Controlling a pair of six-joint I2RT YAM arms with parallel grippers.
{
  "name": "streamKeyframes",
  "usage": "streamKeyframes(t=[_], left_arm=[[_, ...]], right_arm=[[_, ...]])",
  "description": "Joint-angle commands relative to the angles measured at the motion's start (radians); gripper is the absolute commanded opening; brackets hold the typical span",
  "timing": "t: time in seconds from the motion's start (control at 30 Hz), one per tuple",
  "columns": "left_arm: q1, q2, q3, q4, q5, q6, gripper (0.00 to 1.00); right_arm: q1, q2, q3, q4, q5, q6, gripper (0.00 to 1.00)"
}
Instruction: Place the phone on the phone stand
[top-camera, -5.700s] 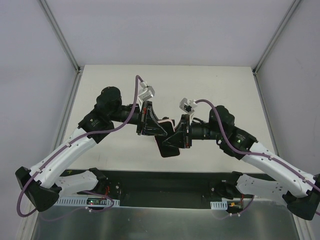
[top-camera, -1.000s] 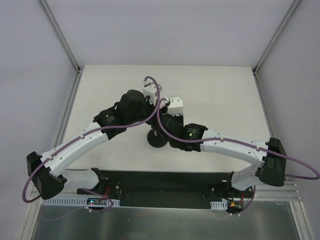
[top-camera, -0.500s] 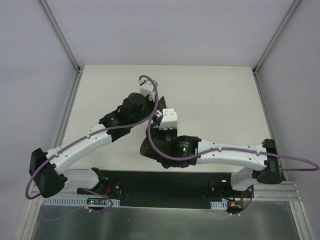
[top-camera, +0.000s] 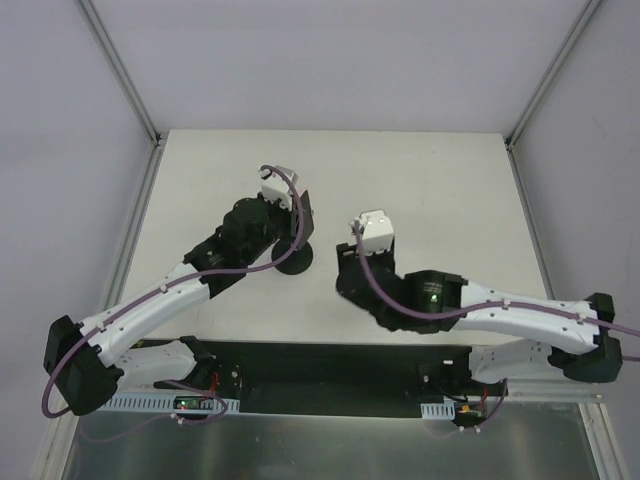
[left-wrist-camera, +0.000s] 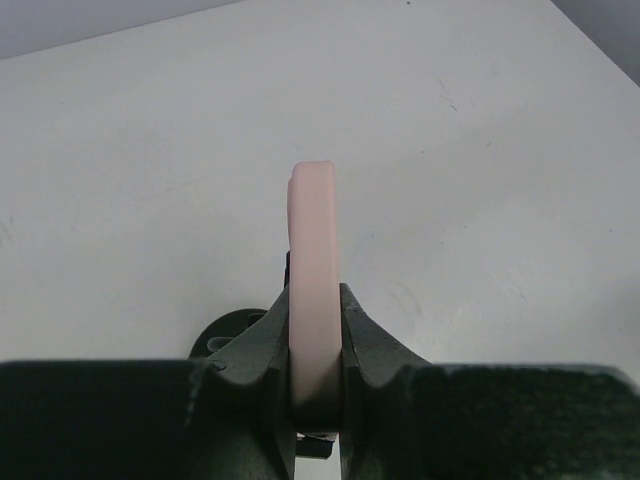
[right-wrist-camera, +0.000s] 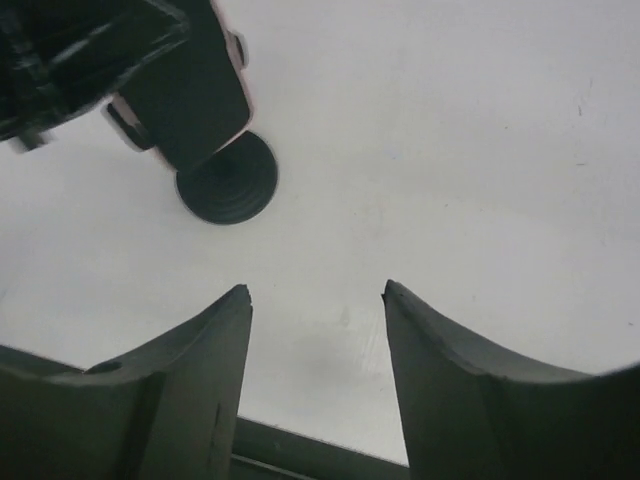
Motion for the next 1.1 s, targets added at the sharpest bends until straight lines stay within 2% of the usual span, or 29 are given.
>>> streamKeyframes(t=[0.0, 0.03, 0.1, 0.13, 0.17, 0.27, 0.33, 0.37, 0.47, 0.63, 0.73, 0.77, 0.87, 1.0, 1.03, 1.07], left_arm=[[0.055, -0.06, -0.031, -0.163, 0.199, 0.082, 0.0], [0.069, -0.065, -0.029, -0.169, 0.3, 0.088, 0.0], [0.109, -0.082, -0.031, -0.176, 0.397, 0.106, 0.0], [0.123, -0.088, -0.032, -0.177, 0.515, 0.114, 0.0], [0.138, -0.091, -0.031, -0.176, 0.566, 0.123, 0.0], [0.155, -0.104, -0.011, -0.199, 0.794, 0.171, 0.0], [0.158, -0.116, 0.003, -0.215, 0.873, 0.206, 0.0], [0.161, -0.122, 0.004, -0.215, 0.967, 0.215, 0.0], [0.163, -0.131, 0.009, -0.217, 1.104, 0.257, 0.0], [0.169, -0.107, 0.038, -0.232, 1.191, 0.309, 0.0], [0.179, -0.076, 0.064, -0.234, 1.229, 0.326, 0.0], [0.184, -0.067, 0.072, -0.234, 1.231, 0.329, 0.0], [0.186, -0.027, 0.1, -0.234, 1.238, 0.338, 0.0], [0.186, 0.001, 0.126, -0.228, 1.241, 0.352, 0.0], [0.184, 0.005, 0.127, -0.222, 1.244, 0.356, 0.0], [0.186, 0.011, 0.129, -0.219, 1.244, 0.358, 0.0]], right_arm=[[-0.273, -0.24, -0.229, 0.342, -0.559, -0.432, 0.61], [-0.415, -0.259, -0.278, 0.468, -0.928, -0.485, 0.66], [-0.504, -0.258, -0.306, 0.507, -1.168, -0.605, 0.79], [-0.536, -0.245, -0.3, 0.496, -1.29, -0.718, 0.85], [-0.552, -0.229, -0.291, 0.492, -1.33, -0.774, 0.92], [-0.619, -0.124, -0.233, 0.486, -1.468, -0.887, 0.95], [-0.67, -0.049, -0.213, 0.533, -1.597, -0.92, 0.95], [-0.678, -0.029, -0.213, 0.556, -1.626, -0.929, 0.95], [-0.682, 0.031, -0.211, 0.61, -1.671, -0.961, 0.94], [-0.681, 0.02, -0.269, 0.719, -1.682, -0.947, 0.91], [-0.681, 0.012, -0.288, 0.727, -1.705, -0.94, 0.84], [-0.679, 0.012, -0.289, 0.728, -1.714, -0.938, 0.76], [-0.673, 0.014, -0.306, 0.728, -1.716, -0.934, 0.65], [-0.667, -0.011, -0.358, 0.778, -1.702, -0.915, 0.65], [-0.668, -0.014, -0.374, 0.785, -1.693, -0.906, 0.62], [-0.668, -0.015, -0.377, 0.788, -1.684, -0.903, 0.53]])
